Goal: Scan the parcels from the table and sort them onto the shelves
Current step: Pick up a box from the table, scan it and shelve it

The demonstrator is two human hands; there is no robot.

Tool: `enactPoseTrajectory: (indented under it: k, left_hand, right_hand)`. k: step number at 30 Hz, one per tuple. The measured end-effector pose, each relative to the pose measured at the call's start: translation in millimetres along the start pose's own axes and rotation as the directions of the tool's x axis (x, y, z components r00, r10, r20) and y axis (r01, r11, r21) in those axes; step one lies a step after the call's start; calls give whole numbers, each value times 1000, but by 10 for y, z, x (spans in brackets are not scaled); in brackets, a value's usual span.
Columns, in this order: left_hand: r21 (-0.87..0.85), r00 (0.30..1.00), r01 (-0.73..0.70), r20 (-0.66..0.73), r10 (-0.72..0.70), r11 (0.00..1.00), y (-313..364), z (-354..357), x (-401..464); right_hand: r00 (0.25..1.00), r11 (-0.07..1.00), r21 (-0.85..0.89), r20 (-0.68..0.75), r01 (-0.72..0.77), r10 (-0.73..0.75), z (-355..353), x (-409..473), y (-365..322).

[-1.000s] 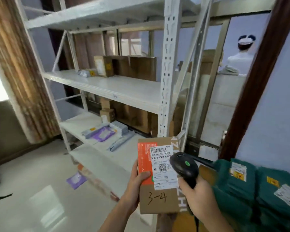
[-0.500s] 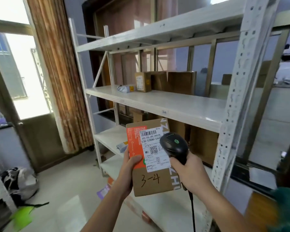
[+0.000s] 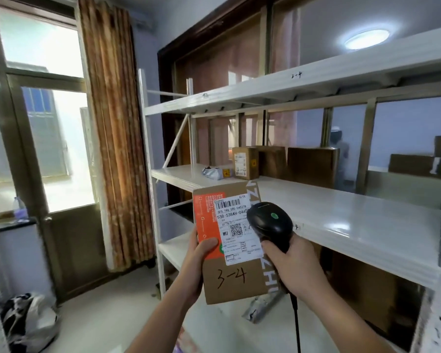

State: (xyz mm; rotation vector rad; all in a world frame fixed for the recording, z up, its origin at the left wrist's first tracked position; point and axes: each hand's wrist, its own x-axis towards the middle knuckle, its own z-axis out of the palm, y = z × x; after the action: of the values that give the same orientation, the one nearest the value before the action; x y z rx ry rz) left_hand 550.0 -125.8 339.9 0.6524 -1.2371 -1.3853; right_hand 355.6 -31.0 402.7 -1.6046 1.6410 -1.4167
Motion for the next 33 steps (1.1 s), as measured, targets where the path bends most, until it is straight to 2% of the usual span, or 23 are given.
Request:
enactPoseTrajectory:
  k: [6,14,23,28,33]
  left_hand:
    - [-49,999,-30,-33,29,998,131,-297,675]
    - [-22,997,-72,41,72,997,344,-828,1691]
    - [11,960,-57,274,51,998,602,-1409,2840]
    - [44,914,-53,405,31,998,664,-1415,3466]
    - [75,882,-82,469,38,994,607,-1312,4036]
  right_hand:
    - [998,997,-34,10,68,-68,252,644,-242]
    - [992,996,-39,-89,84,-87,837,1431,-453]
    - [953,991,-118,-287,65,-97,1538,2195,-713]
    - [903,989,-145,-421,34,-93,1673,2582,-702]
    - [866,982,-191,-492,-4,-92,1732,2951,-597]
